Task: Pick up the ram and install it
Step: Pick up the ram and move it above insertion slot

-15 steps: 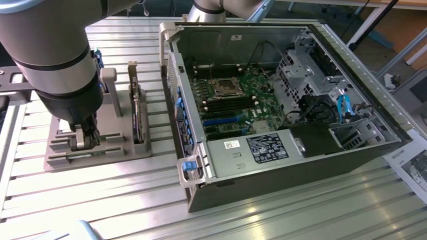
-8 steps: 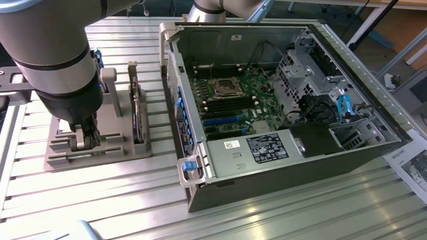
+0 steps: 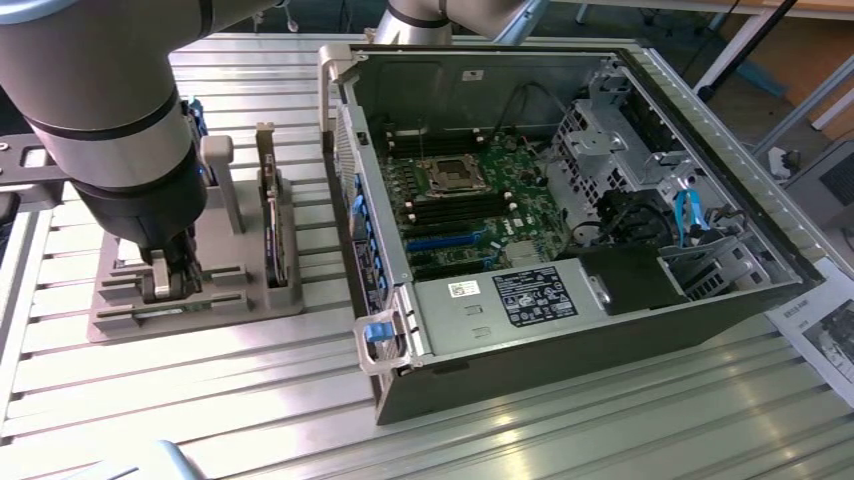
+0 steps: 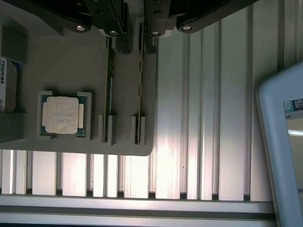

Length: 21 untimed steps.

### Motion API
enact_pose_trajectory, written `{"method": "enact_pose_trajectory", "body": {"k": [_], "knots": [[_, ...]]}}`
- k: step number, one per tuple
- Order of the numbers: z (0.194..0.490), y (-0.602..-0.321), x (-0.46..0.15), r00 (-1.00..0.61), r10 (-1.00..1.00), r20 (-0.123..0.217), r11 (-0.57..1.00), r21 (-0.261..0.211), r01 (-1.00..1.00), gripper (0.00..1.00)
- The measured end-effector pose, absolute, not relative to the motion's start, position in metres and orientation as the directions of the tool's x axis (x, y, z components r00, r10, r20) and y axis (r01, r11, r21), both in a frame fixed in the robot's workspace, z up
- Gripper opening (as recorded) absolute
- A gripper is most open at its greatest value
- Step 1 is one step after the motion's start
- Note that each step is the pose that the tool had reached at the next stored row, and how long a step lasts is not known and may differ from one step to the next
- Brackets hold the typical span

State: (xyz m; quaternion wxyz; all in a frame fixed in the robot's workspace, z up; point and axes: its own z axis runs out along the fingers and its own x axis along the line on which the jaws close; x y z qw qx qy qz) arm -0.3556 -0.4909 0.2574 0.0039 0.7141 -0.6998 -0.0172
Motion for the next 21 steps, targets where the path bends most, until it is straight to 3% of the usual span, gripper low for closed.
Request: {"method": "enact_pose_trajectory", "body": {"k": [21], "knots": [[0.235,-0.491,-0.356,0.02,-1.0,-0.019,-0.02,0.029,-0.999,0.25]]}}
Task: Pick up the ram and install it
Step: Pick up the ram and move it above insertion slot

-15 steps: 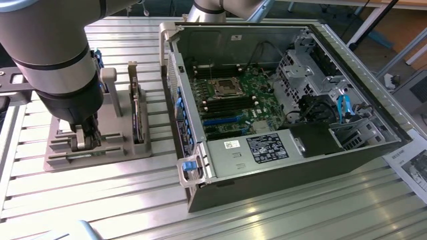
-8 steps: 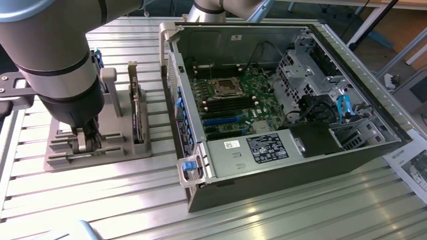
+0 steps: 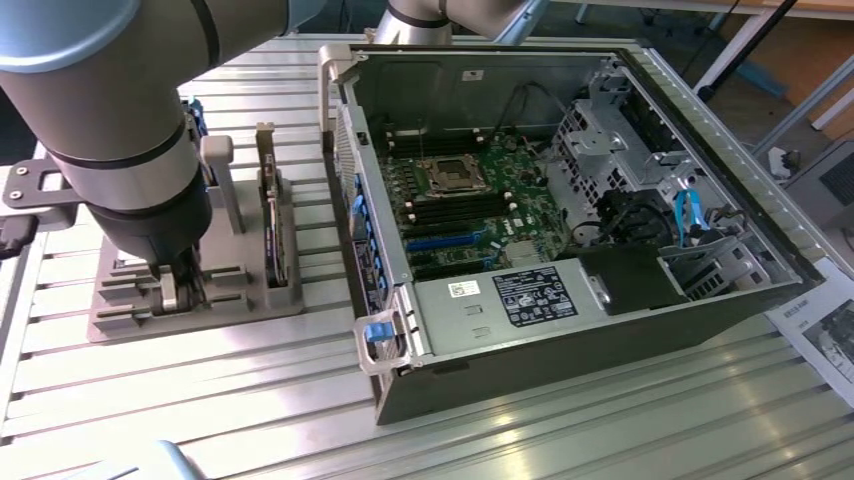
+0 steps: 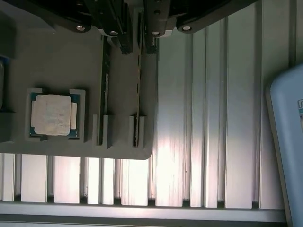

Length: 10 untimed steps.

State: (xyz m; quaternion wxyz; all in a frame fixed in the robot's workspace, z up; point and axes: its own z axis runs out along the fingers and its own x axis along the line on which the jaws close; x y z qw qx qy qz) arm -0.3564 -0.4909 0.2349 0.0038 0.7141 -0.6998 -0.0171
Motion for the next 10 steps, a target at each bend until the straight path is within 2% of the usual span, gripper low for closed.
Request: {"method": "enact_pose_trajectory", "body": {"k": [10], "knots": [[0.221,-0.491,-0.356,0.02,-1.0,-0.019,-0.02,0.029,-0.999,0.25]]}}
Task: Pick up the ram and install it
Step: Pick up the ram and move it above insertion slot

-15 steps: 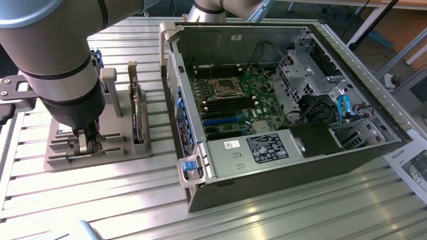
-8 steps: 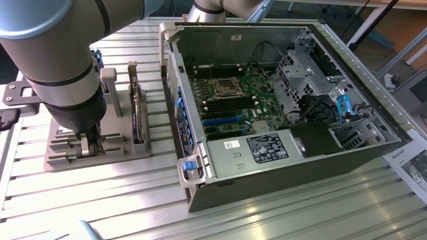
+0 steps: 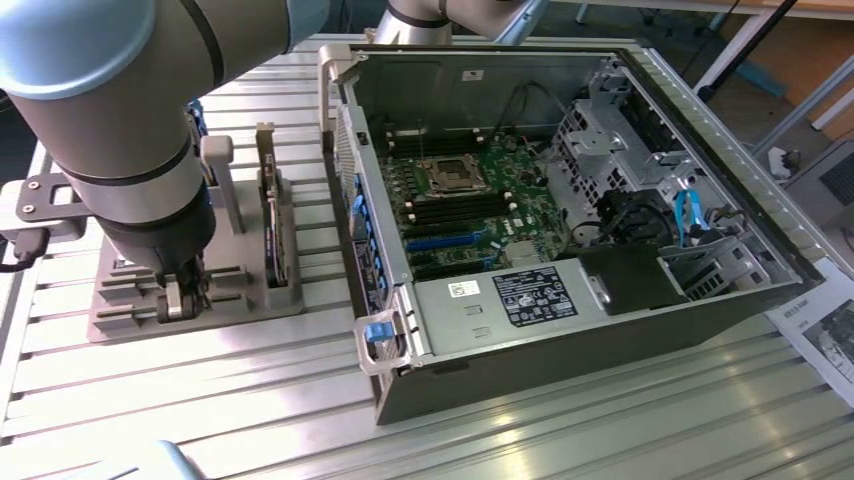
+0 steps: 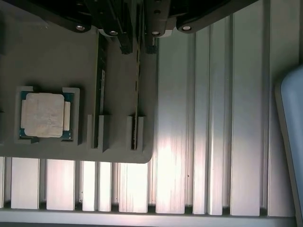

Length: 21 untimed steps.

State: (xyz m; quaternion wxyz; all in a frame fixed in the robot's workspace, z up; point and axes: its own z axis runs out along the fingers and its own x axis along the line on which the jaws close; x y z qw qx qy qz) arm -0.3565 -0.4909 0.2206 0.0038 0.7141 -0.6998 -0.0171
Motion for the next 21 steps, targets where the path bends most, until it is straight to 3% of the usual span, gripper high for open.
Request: {"method": "enact_pose_trajectory", "body": {"k": [21], "knots": [[0.2147,-0.4863,-0.3576,0.016,-1.0,-0.019,-0.017,0.029,-0.999,0.25]]}}
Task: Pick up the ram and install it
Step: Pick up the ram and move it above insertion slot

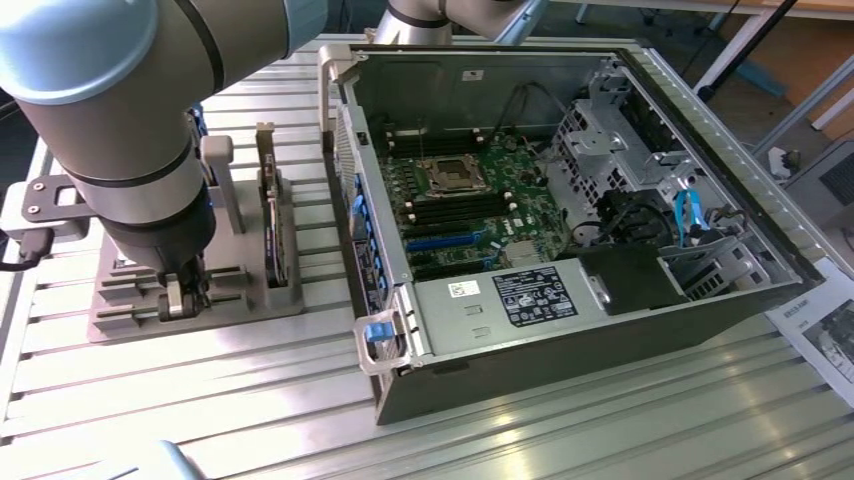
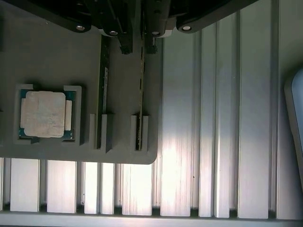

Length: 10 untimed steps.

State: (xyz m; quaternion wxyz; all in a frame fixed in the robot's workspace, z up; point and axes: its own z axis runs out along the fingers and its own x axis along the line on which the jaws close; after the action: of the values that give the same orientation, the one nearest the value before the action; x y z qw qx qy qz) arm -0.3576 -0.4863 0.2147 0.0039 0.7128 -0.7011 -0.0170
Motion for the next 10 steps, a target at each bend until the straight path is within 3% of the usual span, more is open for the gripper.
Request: {"method": "enact_pose_trajectory", "body": {"k": [10], "knots": [[0.2145,-0.4863,-0.3576,0.004,-1.0,-0.019,-0.005,0.029,-1.0,0.25]]}}
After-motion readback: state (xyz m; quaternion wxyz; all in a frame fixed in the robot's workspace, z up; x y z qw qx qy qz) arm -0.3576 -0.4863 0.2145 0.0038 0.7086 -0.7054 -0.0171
